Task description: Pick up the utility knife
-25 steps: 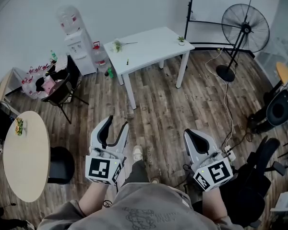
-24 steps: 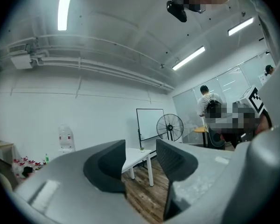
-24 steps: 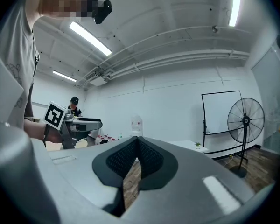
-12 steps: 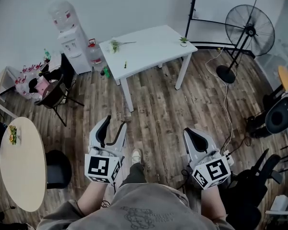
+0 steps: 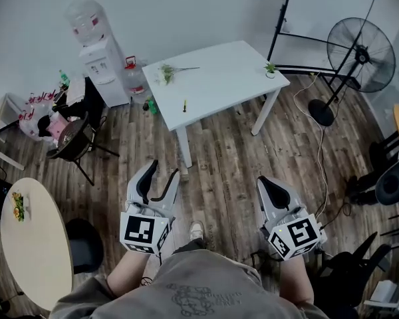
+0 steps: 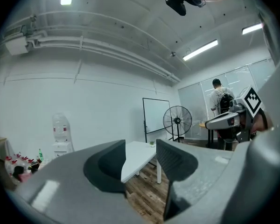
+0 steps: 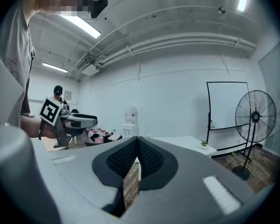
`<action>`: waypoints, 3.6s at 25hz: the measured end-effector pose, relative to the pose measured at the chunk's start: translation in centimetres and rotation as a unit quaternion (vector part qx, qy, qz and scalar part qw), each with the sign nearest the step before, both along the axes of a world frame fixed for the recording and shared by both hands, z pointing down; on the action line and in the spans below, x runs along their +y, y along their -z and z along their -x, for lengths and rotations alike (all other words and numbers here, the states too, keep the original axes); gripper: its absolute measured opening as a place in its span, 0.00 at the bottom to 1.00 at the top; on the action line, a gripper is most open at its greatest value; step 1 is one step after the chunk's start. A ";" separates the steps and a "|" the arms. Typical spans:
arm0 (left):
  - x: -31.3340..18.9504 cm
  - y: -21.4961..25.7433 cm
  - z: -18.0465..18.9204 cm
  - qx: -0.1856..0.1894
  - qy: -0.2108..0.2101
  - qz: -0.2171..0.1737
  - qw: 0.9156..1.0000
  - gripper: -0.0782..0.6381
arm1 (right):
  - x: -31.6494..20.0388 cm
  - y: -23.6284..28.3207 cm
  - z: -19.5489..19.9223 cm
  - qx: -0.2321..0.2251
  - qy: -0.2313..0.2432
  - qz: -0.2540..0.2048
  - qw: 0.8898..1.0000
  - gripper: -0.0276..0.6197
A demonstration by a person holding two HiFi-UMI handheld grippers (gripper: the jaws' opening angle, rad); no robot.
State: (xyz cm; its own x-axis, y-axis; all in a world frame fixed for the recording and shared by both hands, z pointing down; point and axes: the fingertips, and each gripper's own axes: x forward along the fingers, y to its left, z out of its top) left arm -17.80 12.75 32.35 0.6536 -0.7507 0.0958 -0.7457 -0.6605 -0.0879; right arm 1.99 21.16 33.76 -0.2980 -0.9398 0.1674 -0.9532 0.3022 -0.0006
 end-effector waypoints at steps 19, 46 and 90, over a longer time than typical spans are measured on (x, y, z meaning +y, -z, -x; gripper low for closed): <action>-16.3 -0.8 -1.3 -0.001 -0.007 -0.003 1.000 0.38 | -16.7 -0.5 -0.9 0.031 -0.013 0.001 0.999 0.09; -39.3 -2.1 -13.5 0.015 0.152 0.049 0.987 0.38 | -45.1 -3.8 -14.0 -0.004 0.168 0.033 0.985 0.09; -46.2 -26.3 -9.8 -0.138 0.121 0.271 0.945 0.36 | -50.5 -18.4 -6.1 -0.020 0.198 0.221 0.955 0.09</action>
State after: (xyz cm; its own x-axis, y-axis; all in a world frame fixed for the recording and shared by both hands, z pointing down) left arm -8.05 -33.40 58.65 0.3630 -0.6670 0.6506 -0.8791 -0.4767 0.0017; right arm 8.08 -29.34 52.15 -0.6295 -0.5921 0.5032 -0.7609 0.6009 -0.2449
